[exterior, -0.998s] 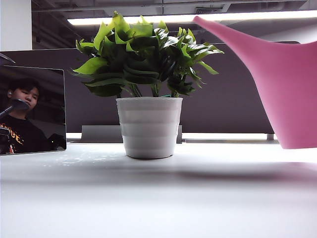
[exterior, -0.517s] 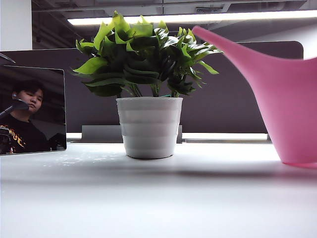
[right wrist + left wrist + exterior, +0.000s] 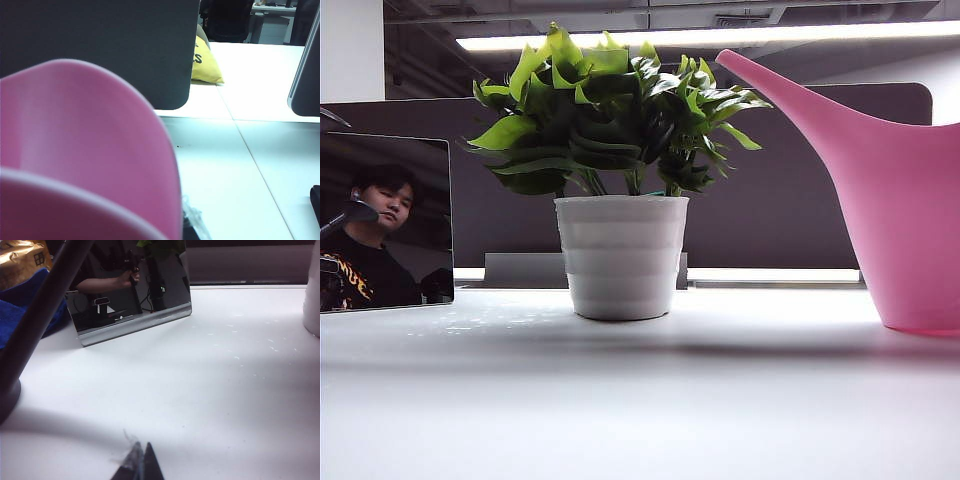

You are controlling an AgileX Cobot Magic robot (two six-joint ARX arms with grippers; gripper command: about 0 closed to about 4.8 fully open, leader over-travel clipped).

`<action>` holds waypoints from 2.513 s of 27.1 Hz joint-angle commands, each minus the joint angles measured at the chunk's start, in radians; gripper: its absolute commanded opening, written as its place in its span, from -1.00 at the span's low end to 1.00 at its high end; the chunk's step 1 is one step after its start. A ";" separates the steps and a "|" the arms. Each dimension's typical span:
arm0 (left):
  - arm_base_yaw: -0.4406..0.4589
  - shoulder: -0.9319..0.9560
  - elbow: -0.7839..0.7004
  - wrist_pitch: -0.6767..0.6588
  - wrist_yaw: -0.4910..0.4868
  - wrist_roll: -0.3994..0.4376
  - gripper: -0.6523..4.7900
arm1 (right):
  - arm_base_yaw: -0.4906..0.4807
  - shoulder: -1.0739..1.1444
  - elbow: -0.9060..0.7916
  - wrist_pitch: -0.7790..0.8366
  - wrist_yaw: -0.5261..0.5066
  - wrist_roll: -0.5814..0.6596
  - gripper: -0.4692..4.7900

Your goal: Pick up the watering can from the table, water the potted plant, and put the can back.

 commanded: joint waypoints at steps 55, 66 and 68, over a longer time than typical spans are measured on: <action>0.000 0.001 -0.006 -0.006 0.004 0.000 -0.78 | -0.024 -0.568 -0.251 -0.244 -0.143 0.121 -0.83; 0.000 0.001 -0.007 0.000 0.003 0.000 -0.78 | -0.020 -0.818 -0.251 -0.411 -0.284 0.158 -0.83; 0.000 0.000 -0.008 0.000 0.003 0.000 -0.78 | -0.020 -0.852 -0.251 -0.442 -0.283 0.158 -0.83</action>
